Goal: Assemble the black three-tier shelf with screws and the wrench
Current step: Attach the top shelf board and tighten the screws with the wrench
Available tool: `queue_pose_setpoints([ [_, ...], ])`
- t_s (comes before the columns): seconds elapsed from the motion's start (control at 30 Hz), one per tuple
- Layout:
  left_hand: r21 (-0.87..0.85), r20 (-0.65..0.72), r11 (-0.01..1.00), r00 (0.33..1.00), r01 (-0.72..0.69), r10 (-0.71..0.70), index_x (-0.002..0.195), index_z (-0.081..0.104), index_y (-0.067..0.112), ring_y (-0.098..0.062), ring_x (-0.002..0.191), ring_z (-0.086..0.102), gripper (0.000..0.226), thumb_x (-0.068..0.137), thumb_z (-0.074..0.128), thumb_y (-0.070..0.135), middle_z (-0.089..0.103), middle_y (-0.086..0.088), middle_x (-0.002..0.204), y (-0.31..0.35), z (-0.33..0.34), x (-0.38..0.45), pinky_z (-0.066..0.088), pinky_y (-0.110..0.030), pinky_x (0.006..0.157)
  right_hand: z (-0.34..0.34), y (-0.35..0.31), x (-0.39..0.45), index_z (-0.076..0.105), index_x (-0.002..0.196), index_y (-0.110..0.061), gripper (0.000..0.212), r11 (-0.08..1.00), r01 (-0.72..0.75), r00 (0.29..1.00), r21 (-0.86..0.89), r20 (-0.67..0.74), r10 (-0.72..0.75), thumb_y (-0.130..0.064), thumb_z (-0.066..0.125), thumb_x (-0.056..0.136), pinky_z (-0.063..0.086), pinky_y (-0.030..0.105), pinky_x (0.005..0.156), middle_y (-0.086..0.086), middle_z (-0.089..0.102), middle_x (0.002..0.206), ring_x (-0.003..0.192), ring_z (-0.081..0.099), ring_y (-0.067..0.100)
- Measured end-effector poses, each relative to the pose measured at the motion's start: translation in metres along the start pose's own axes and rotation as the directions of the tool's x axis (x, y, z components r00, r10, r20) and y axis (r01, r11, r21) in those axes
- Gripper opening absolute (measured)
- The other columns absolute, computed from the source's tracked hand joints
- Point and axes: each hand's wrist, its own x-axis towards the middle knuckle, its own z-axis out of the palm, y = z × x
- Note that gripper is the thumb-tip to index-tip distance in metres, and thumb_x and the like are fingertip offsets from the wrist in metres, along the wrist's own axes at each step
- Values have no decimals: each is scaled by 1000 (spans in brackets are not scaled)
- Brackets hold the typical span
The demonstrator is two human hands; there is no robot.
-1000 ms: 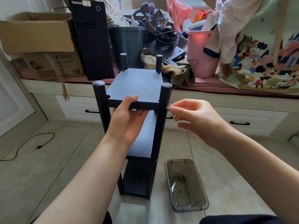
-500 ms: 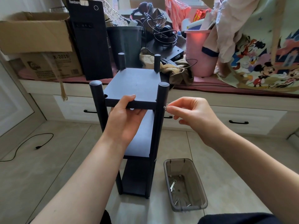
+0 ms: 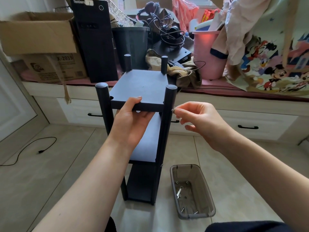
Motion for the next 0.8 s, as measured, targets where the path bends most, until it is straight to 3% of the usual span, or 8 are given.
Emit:
queue_pose_setpoints([
  [0.1, -14, 3, 1000, 1000, 4, -3, 116, 58, 5, -28, 112, 69, 21, 95, 53, 3, 70, -12, 115, 1, -1, 0, 54, -43, 101, 2, 2, 1, 75, 79, -22, 7, 992, 113, 988, -62, -97, -119, -28, 76, 84, 50, 14, 59, -9, 71, 71, 64, 60, 1],
  [0.23, -9, 7, 1000, 1000, 6, -6, 109, 59, 6, -28, 112, 69, 16, 95, 54, 3, 71, -11, 112, 1, -1, 0, 54, -42, 100, 2, 5, 3, 72, 80, -22, 10, 963, 198, 965, -183, -134, -224, -30, 78, 82, 45, 14, 61, -15, 66, 66, 60, 56, -1],
  [0.37, -7, 10, 1000, 1000, 9, -9, 111, 59, 5, -28, 113, 68, 18, 95, 54, 3, 70, -12, 114, 1, -2, 0, 55, -41, 99, 6, 8, 4, 68, 94, -22, 15, 927, 231, 944, -297, -161, -287, -31, 75, 85, 49, 17, 64, -11, 66, 79, 66, 58, 2],
  [0.47, 0, 23, 1000, 1000, 10, -10, 120, 56, 4, -29, 116, 67, 25, 95, 54, 3, 68, -13, 120, 1, -3, 1, 55, -40, 98, 2, 8, 7, 64, 115, -21, 29, 993, 83, 994, -84, -60, -88, -28, 72, 88, 57, 21, 74, -4, 72, 101, 91, 69, 8],
  [0.57, 0, 16, 1000, 1000, 14, -14, 123, 54, 4, -29, 116, 67, 29, 95, 55, 4, 68, -14, 122, 1, -4, 1, 56, -39, 97, 3, 8, 13, 54, 135, -16, 44, 971, -72, 991, 228, 126, 44, -12, 65, 93, 55, 32, 93, 6, 70, 120, 111, 67, 16],
  [0.67, 14, 14, 1000, 1000, 25, -25, 111, 58, 8, -27, 112, 69, 18, 94, 56, 5, 71, -9, 112, 1, -6, 1, 55, -39, 98, 2, 6, 19, 45, 144, -17, 56, 900, -133, 968, 415, 250, 27, 3, 57, 93, 47, 44, 105, 22, 64, 127, 120, 62, 33],
  [0.8, 77, -45, 997, 999, 16, -13, 98, 59, 14, -21, 106, 69, 9, 94, 60, 7, 70, 0, 93, 3, -9, 2, 55, -37, 99, -1, 5, 24, 44, 145, -29, 67, 874, -155, 932, 461, 362, -26, 4, 57, 89, 40, 45, 108, 27, 58, 129, 116, 55, 33],
])
